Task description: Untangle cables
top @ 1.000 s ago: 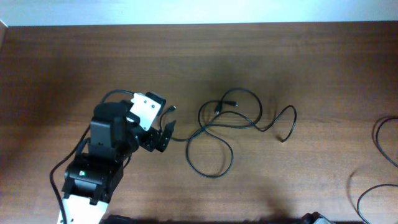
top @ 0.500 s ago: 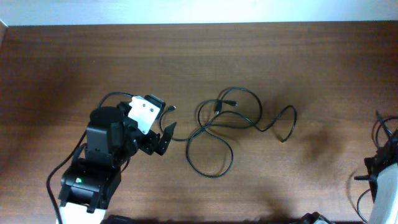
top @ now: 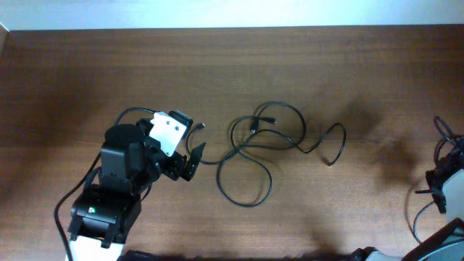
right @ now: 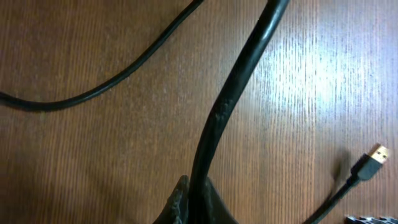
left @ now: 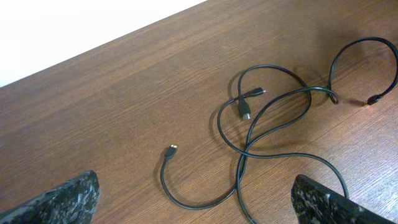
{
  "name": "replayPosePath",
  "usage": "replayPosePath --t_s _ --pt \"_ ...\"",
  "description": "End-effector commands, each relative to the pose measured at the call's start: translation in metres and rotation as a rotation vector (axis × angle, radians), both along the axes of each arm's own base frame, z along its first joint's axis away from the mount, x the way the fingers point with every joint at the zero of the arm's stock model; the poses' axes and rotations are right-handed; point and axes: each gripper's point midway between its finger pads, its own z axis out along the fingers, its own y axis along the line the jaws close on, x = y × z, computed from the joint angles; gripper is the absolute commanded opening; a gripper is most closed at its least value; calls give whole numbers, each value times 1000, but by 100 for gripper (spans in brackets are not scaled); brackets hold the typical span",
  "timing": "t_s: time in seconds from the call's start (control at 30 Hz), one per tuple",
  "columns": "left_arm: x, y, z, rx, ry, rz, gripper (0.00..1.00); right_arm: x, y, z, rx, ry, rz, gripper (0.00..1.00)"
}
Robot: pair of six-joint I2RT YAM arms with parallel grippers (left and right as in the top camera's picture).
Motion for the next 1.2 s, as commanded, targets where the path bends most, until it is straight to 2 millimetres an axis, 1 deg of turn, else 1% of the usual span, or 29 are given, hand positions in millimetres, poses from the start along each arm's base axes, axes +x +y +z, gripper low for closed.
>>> replayPosePath --t_s 0.0,0.07,0.1,0.13,0.17,0.2,0.23,0.3,0.33,0.37,0.4,0.43,0.47,0.5,0.53,0.57,0.6,0.63,0.67,0.7,0.73,0.77,0.8,0.87,0.93,1.0,1.03,1.13,1.17 --pt "-1 -2 4 2 -16 -22 99 11 -2 -1 3 -44 23 4" --pt "-2 -2 3 3 -10 -22 99 22 -6 2 -11 -93 33 4" --pt "-3 -2 2 4 -8 -22 99 38 -10 8 -22 -135 104 4" --pt "-3 -2 2 4 -6 -22 99 63 -20 30 -60 -182 217 4" --pt "-3 -2 2 5 -6 -22 99 78 -28 51 -92 -214 265 4" --pt "-3 -2 2 5 -6 -22 99 96 -36 78 -134 -256 327 4" --pt "-3 -2 2 4 -6 -22 99 116 -47 119 -201 -319 374 4" --pt "-3 -2 2 4 -6 -22 99 145 -60 182 -287 -442 413 4" --pt "-3 -2 2 4 -5 -22 99 157 -65 201 -308 -469 442 4" --pt "-3 -2 1 6 -2 -22 99 164 -70 209 -310 -459 454 4" --pt "-4 -2 1 6 1 -22 99 168 -74 207 -297 -429 472 4" --pt "-4 -2 0 6 1 -22 99 170 -76 188 -251 -385 480 4" --pt "-4 -2 1 6 1 -22 99 170 -78 161 -187 -337 473 19" --pt "-4 -2 1 5 2 -22 99 167 -77 130 -113 -282 465 60" --pt "-4 -2 0 6 3 -22 99 165 -77 107 -59 -231 482 78" --pt "-5 -2 -1 7 8 -22 99 163 -75 85 -9 -177 507 83" --pt "-5 -1 -2 8 13 -22 99 162 -74 79 6 -169 506 85" --pt "-6 -1 -3 9 19 -22 99 164 -71 82 10 -186 515 86" --pt "-6 -1 -3 10 19 -22 99 172 -62 85 42 -238 550 86" --pt "-6 -1 -3 12 17 -23 99 185 -43 90 100 -320 620 86" --pt "-6 -1 -3 15 16 -20 99 211 12 102 202 -438 970 99" --pt "-3 6 -4 39 11 16 99 224 79 110 315 -527 1272 99" --pt "-2 8 -4 46 8 27 99 221 97 105 347 -496 1340 99" --pt "-1 8 -3 45 2 27 99 208 158 94 461 -397 1549 99" --pt "-1 8 -3 45 4 27 99 193 212 86 563 -288 1696 99" --pt "-1 8 -3 45 4 27 99 176 236 74 597 -105 1748 99" --pt "-1 8 -3 45 5 27 99 165 254 68 610 4 1797 99" --pt "-3 9 -5 47 14 26 99 153 289 67 614 64 2028 99" --pt "-3 9 -6 47 17 26 99 149 309 67 614 70 2153 99"
